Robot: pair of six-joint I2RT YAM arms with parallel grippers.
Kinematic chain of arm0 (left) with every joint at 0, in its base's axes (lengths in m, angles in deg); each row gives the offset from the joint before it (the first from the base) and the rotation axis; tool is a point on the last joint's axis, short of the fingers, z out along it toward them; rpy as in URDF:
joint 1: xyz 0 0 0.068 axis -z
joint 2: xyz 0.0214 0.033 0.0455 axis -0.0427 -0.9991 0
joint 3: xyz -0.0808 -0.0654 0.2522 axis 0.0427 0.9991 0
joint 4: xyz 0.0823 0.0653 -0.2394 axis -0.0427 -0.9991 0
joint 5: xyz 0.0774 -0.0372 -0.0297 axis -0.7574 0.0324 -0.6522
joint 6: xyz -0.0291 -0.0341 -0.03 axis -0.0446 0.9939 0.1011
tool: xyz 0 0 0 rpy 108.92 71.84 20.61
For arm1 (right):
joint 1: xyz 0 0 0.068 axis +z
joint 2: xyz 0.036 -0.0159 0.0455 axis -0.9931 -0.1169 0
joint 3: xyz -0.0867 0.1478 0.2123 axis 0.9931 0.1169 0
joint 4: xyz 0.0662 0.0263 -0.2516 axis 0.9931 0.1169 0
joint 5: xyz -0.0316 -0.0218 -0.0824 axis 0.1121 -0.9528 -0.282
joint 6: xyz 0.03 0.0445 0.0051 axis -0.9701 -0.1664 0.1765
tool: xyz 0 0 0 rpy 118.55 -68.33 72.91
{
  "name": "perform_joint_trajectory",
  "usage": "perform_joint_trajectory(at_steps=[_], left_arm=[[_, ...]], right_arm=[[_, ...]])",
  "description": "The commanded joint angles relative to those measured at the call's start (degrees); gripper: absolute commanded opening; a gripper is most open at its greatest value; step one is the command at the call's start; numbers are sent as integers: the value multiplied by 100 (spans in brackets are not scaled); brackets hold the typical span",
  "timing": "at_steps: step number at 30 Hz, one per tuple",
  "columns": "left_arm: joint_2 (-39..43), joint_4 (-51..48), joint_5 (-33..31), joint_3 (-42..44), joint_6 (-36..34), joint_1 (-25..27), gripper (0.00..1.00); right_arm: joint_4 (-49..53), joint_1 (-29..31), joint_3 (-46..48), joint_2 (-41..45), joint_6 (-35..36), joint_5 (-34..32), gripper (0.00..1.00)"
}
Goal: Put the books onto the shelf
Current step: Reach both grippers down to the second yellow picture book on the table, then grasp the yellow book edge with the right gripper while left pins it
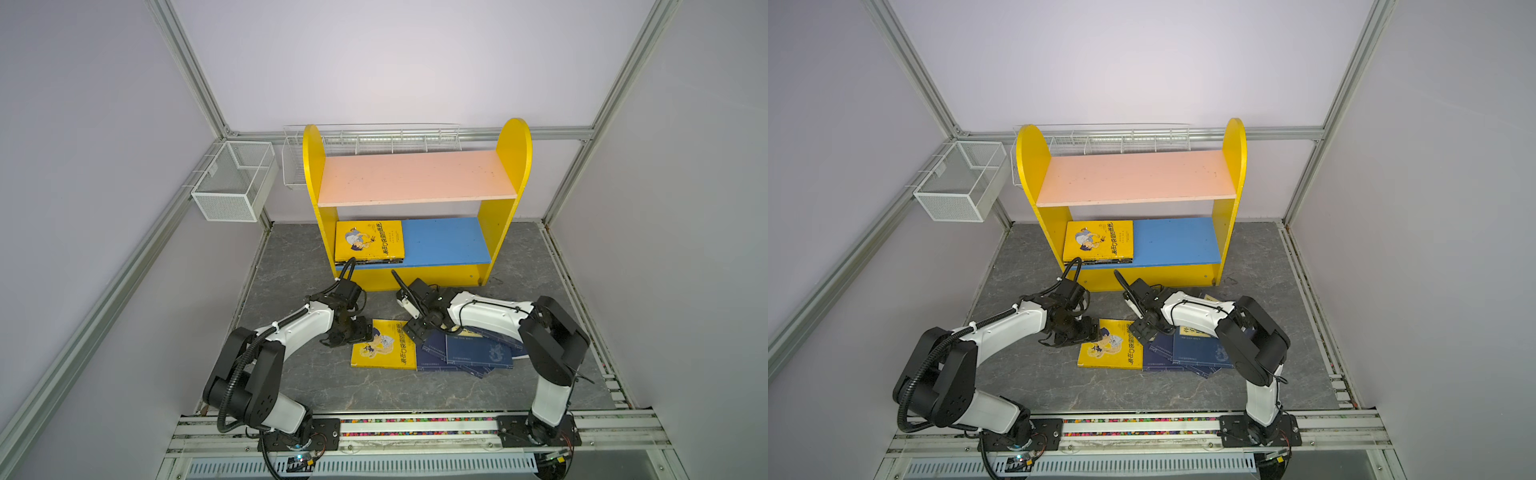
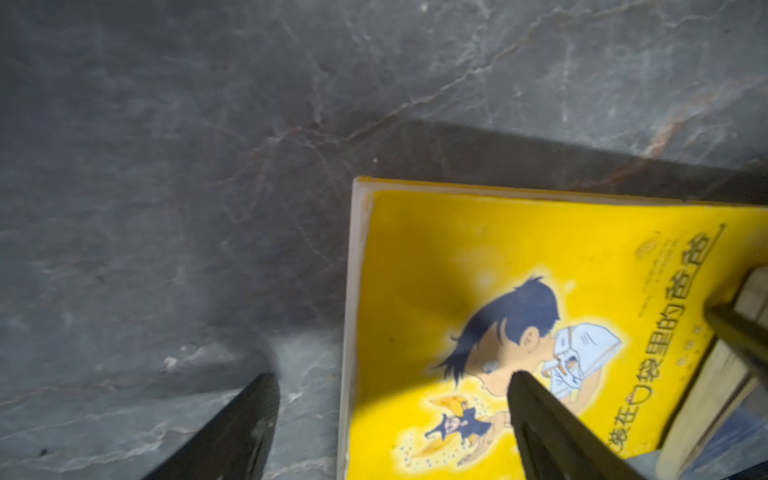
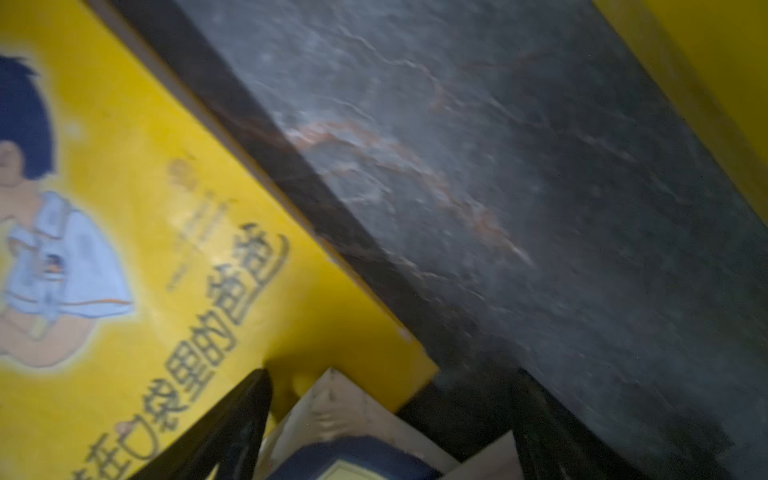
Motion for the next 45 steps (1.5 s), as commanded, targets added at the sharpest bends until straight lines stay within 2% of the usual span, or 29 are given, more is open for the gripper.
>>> perform_joint_trajectory(at_steps=[1,10,20,27,32,36,41,43,45], left_arm=[[-136,-139,50,-135,-138,29,87],[-157,-132,84,-150,-139,29,83],[-120,-110,245,-151,-148,30,75],[-300,-337,-45,-322,-53,13,70],[-236,-351,-151,-327,11,-33,58],[-219,-334,-130,-310,28,-68,35],[-268,-196,-57,-291,28,-133,5],[-323,-165,-24,-300,42,-172,0],[-350,-134,10,-311,60,-209,0]], right_arm=[[559,-229,300,49,-101,73,91],[233,-196,368,-54,30,1975,89],[520,-14,-411,-665,641,2775,83],[631,298,-1469,-1096,893,2755,83],[558,363,-1962,-1233,901,2525,82],[408,331,-1967,-1069,882,2367,82],[42,133,-1623,-772,598,1782,85],[-54,-1,-1500,-676,383,1584,86],[-111,-135,-1356,-580,241,1458,88]])
